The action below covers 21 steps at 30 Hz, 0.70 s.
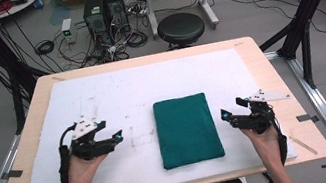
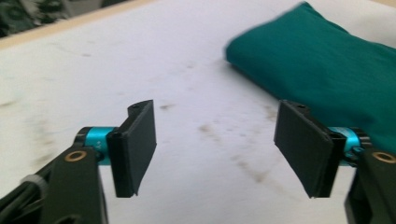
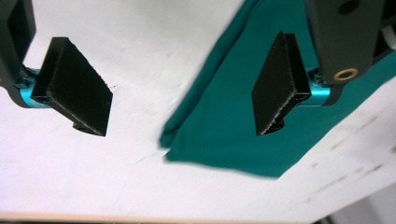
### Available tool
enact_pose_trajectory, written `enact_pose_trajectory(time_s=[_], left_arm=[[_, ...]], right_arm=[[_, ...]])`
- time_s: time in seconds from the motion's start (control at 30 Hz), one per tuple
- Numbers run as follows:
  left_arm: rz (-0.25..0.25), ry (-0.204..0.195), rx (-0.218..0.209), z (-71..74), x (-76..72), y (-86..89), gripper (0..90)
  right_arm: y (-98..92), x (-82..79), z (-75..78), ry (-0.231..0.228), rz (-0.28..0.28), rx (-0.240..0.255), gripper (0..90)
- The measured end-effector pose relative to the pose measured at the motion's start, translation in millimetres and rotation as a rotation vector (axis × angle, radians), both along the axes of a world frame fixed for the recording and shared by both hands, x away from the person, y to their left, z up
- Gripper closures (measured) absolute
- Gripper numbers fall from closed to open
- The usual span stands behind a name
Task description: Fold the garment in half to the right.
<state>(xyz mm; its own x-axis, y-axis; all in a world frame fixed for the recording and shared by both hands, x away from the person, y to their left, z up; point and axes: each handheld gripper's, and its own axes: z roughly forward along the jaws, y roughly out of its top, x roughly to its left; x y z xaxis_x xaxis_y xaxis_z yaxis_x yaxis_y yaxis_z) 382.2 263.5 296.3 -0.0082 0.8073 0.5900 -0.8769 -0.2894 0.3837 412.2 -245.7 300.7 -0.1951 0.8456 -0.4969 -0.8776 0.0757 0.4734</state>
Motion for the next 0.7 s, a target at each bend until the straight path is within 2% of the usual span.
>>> enact_pose_trajectory(time_s=[0.1,0.2,0.3,0.43,0.53,0.7], left_arm=[[-0.03,-0.003,-0.043,-1.0,-1.0,19.4,22.3],[-0.042,-0.026,-0.097,-4.9,-0.5,37.7,19.5],[-0.05,-0.045,-0.136,-10.4,0.2,54.0,18.5],[-0.082,-0.052,-0.183,-15.4,0.7,72.5,18.4],[-0.09,-0.054,-0.203,-16.1,0.9,81.1,18.4],[-0.1,-0.051,-0.213,-16.7,2.1,86.4,18.5]], right_arm=[[-5.8,-4.1,2.8,-0.03,0.013,0.041,20.7],[-10.6,-4.5,2.4,-0.043,0.032,0.088,20.7],[-13.7,-3.4,3.3,-0.04,0.016,0.091,20.7],[-17.2,-1.8,1.9,-0.048,0.002,0.083,20.7],[-19.6,-1.1,2.0,-0.046,0.006,0.083,20.7],[-19.9,-1.7,1.2,-0.044,0.009,0.079,20.7]])
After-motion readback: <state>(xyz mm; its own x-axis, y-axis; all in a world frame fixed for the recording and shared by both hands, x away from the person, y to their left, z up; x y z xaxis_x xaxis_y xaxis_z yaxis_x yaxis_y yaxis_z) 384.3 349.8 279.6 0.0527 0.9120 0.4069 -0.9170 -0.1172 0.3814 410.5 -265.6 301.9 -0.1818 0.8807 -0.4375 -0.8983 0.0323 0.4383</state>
